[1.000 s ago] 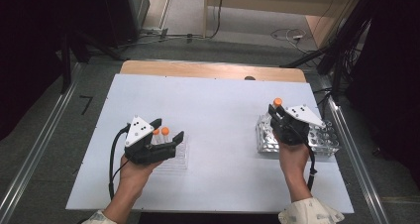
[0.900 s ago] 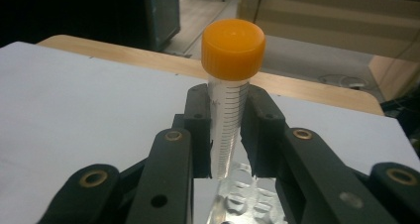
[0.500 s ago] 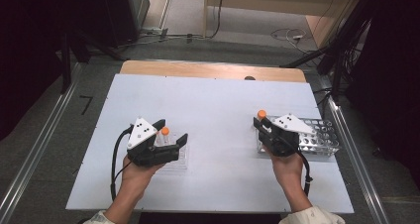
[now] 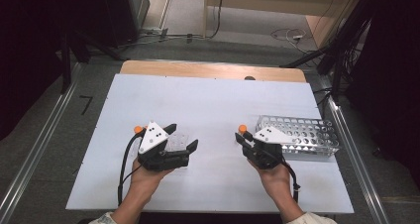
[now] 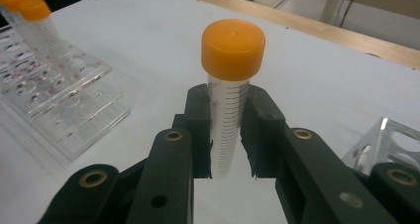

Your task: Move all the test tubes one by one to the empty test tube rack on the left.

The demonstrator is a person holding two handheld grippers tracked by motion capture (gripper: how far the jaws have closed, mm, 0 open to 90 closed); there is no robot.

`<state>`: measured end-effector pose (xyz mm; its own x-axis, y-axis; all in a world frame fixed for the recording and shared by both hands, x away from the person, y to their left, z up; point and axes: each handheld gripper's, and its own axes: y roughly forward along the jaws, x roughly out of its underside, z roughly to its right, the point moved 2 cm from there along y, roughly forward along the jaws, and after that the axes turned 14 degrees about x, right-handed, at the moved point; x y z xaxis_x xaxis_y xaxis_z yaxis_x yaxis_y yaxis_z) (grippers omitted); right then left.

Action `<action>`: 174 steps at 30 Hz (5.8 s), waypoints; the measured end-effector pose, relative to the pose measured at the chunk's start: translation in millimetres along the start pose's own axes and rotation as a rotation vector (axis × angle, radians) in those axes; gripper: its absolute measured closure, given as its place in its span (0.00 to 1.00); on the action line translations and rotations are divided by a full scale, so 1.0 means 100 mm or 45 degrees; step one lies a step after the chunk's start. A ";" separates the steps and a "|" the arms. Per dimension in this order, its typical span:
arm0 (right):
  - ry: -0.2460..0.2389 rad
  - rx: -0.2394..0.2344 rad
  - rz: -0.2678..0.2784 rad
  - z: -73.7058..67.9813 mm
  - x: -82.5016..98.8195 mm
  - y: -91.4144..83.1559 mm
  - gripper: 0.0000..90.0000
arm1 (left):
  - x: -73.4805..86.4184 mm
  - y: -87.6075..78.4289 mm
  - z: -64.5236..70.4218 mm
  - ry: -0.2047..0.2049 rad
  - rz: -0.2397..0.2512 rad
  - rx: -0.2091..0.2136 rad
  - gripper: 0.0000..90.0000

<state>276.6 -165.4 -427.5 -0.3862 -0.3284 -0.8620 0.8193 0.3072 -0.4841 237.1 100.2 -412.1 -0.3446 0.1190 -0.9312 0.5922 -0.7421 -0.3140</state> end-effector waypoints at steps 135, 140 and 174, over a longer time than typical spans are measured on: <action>-0.095 -0.219 -0.097 -0.51 0.26 0.06 0.09 | 0.16 0.02 -0.44 0.021 -0.063 -0.198 0.76; -0.097 -0.218 -0.098 -0.51 0.26 0.06 0.09 | 0.14 0.00 -0.44 0.008 -0.047 -0.184 0.68; 0.063 -0.091 -0.033 0.00 0.20 0.01 0.10 | 0.08 -0.21 -0.36 -0.020 0.026 -0.181 0.24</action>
<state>269.8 -171.8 -444.7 -0.4286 -0.2932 -0.8546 0.7771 0.3629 -0.5143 248.4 140.6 -420.2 -0.3420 0.0938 -0.9350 0.6958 -0.6434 -0.3191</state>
